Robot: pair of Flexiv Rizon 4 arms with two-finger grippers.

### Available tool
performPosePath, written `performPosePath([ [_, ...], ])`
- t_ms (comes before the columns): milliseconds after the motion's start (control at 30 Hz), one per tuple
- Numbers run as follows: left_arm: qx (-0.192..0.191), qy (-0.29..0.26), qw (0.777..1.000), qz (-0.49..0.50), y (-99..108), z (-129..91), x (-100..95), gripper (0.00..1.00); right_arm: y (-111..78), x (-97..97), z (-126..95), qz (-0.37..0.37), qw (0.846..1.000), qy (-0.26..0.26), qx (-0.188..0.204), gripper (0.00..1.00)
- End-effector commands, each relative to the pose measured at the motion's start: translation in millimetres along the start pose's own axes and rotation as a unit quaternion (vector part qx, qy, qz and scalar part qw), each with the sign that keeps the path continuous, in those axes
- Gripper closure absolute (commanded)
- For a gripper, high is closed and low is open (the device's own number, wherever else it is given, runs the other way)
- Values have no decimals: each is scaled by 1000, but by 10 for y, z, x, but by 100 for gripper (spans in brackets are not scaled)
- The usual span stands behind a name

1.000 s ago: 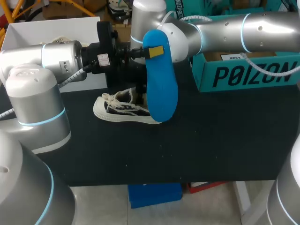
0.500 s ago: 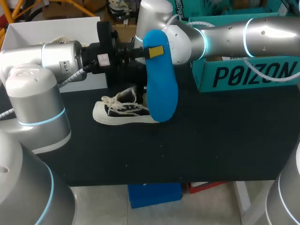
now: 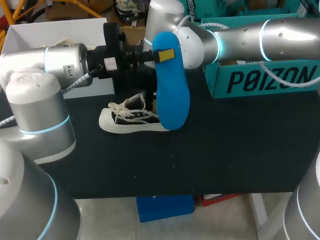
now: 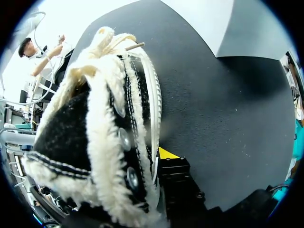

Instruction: Take the shoe out of the shoebox, open the shoe tongue, remove and reinsert the insole, then place the shoe into the shoebox

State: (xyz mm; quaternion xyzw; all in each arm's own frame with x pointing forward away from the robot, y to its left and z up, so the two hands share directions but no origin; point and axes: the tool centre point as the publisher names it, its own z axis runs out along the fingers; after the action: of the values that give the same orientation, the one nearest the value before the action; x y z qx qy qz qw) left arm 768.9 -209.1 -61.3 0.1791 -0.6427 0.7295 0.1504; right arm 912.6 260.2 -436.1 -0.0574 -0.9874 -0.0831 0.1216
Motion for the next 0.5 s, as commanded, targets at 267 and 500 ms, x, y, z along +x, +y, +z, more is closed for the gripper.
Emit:
performPosePath([
  [267,-1,-3,1000,-1,1,9,12,100,-88,-25,-281,44,997,-59,9,100],
  [500,-1,-3,1000,-1,1,9,12,100,-90,56,-502,64,993,-96,29,100],
])
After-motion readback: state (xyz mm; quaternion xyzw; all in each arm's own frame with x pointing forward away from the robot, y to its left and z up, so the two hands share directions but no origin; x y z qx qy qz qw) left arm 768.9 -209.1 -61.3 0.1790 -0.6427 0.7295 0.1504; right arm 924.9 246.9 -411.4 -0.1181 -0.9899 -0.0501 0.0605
